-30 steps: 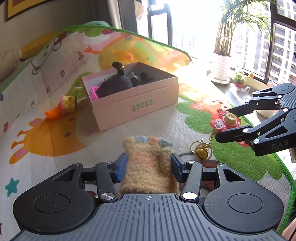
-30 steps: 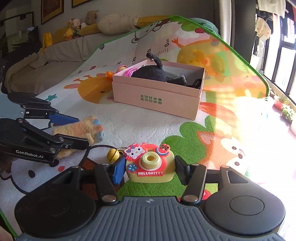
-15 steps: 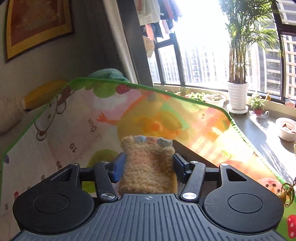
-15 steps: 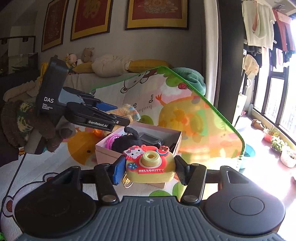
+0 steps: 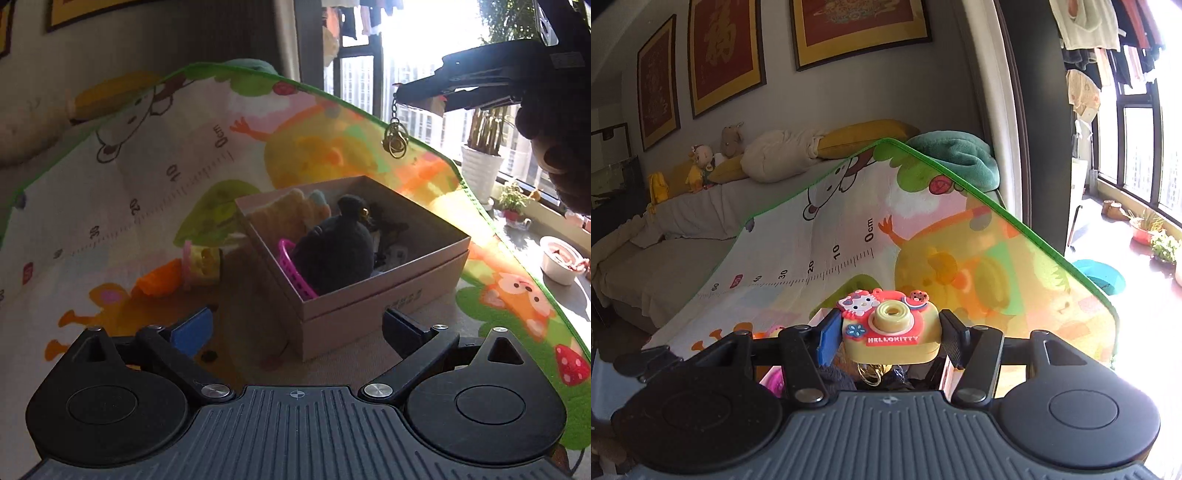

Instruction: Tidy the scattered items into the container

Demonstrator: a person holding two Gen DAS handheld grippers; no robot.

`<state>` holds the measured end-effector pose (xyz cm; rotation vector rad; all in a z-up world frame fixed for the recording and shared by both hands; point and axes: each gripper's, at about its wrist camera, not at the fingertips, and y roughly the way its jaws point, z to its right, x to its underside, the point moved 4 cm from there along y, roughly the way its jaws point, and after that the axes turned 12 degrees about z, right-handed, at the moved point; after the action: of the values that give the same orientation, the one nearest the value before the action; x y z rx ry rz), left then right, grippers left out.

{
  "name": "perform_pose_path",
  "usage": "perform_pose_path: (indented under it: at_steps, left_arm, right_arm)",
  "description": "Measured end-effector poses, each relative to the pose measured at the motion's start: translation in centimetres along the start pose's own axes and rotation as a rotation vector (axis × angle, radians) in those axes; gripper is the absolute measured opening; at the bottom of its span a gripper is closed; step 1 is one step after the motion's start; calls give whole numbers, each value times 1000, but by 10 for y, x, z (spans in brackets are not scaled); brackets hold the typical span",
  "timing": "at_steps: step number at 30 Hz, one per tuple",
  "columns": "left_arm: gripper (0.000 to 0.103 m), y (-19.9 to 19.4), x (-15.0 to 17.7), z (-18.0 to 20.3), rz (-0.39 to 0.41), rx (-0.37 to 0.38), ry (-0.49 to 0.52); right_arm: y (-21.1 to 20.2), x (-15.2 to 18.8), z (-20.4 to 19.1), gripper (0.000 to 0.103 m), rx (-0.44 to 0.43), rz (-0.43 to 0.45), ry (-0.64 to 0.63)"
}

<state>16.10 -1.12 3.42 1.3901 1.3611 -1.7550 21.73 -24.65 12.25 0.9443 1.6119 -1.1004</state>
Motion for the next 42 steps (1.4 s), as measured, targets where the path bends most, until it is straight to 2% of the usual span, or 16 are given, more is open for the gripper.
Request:
perform_pose_path:
  at_steps: [2, 4, 13, 15, 19, 22, 25, 27, 30, 35, 38, 42]
  left_arm:
    - [101, -10, 12, -7, -1, -28, -43]
    - [102, -18, 23, -16, 1, -42, -115]
    - [103, -18, 54, -37, 26, -59, -289]
    - [103, -18, 58, -40, 28, -69, -288]
    - [103, -21, 62, -40, 42, -77, -290]
    - [103, -21, 62, -38, 55, -78, -282]
    - [103, -21, 63, -38, 59, -71, -285]
    - [103, -21, 64, -40, 60, -66, -299]
    - [103, -20, 65, -44, 57, -68, -331]
    - [103, -18, 67, -47, 51, -69, -361]
    - [103, -19, 67, -46, 54, -72, -354]
    - [103, -25, 66, -40, 52, -84, -309]
  right_arm:
    - [27, -1, -2, 57, 9, -18, 21]
    - [48, 3, -2, 71, 25, -62, 43]
    - [58, 11, -29, 71, 65, -145, -33]
    - [64, 12, -44, 71, 45, -171, -49]
    - [90, 17, -92, 71, -51, -240, -92]
    - [118, 33, -138, 71, -137, -316, -142]
    - [151, 55, -173, 71, -164, -414, -147]
    - [175, 69, -190, 72, -148, -452, -148]
    - [200, 86, -206, 73, -112, -465, -209]
    - [227, 99, -205, 72, -15, -527, -209]
    - [232, 109, -202, 65, -14, -572, -193]
    - [219, 116, -206, 33, -41, -576, -237]
